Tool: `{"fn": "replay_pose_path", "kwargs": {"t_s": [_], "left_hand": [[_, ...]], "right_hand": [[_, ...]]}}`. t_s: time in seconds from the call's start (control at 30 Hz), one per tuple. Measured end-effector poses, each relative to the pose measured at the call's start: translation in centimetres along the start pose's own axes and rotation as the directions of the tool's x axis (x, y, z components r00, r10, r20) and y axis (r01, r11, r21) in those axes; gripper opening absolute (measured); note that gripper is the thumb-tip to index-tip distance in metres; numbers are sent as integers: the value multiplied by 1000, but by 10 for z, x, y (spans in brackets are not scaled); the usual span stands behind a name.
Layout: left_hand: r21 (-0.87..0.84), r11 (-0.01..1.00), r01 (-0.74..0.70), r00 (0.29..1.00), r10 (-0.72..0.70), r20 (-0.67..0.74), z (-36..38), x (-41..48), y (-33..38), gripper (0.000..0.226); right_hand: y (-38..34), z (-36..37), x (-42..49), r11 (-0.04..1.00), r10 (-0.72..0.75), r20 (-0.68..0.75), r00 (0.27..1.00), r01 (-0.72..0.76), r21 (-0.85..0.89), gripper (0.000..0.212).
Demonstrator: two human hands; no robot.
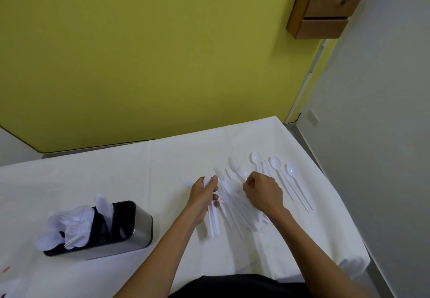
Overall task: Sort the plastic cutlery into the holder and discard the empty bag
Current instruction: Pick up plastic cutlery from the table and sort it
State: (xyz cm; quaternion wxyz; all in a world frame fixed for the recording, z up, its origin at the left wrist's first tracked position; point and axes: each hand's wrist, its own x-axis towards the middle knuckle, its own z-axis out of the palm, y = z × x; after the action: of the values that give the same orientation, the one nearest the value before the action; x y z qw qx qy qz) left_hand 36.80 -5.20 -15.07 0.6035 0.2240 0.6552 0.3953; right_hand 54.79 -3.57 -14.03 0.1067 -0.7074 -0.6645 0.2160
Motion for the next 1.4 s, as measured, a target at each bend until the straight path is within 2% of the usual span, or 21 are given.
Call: {"fn": "replay_pose_path", "kwargs": {"t_s": [0.07,0.13,0.17,0.23,0.33,0.43,0.57,0.67,0.8,0.9,1.0,1.13,1.2,1.3,1.4], "left_hand": [[42,999,-4,1000,5,-24,2,0,0,45],[59,998,-20,1000,20,-8,4,-2,3,60],[67,997,-39,999,38,8,5,-2,4,59],[102,992,-80,997,78,25,7,-2,5,39],[114,991,-67,998,69,-10,2,0,4,19],[77,997,-32,998,35,-45,-4,0,4,18],[58,998,-12,999,15,-51,-4,-2,4,21],[-45,999,-1,999,-1,-42,0,-5,7,21],[13,1000,-17,998,18,-64,5,-7,8,37],[82,995,-54,998,57,-33,9,-6,7,51],[103,988,-115,993,115,10,12,-10,8,44],[185,958,-219,976,213,52,11,-13,11,26],[190,958,-215,976,217,8,11,-13,14,23],[50,982,-184,976,188,-108,10,-12,24,16],[-54,975,-216,965,204,-164,6,-10,32,18]], "right_hand": [[-8,-1,-14,998,-62,-41,997,62,4,11],[-16,5,-27,987,-156,-3,988,155,-29,12],[-18,10,-33,980,-196,34,980,197,-39,12],[-18,15,-36,973,-233,90,968,232,17,14],[-9,13,-25,982,-143,57,988,134,134,18],[4,17,-11,998,-61,34,998,62,-9,26],[7,21,-3,979,-86,83,993,100,-179,21],[8,18,0,966,-99,91,991,117,-230,19],[2,16,-5,984,-127,37,991,131,-121,16],[-8,15,-12,977,-209,33,977,210,-39,13],[-18,14,-19,963,-265,78,961,259,78,21],[-24,13,-23,935,-288,130,949,249,252,29],[-21,14,-24,927,-240,104,965,196,320,26],[-11,15,-23,931,-98,-12,995,96,353,20],[-2,16,-18,933,-13,-30,999,23,359,18]]}}
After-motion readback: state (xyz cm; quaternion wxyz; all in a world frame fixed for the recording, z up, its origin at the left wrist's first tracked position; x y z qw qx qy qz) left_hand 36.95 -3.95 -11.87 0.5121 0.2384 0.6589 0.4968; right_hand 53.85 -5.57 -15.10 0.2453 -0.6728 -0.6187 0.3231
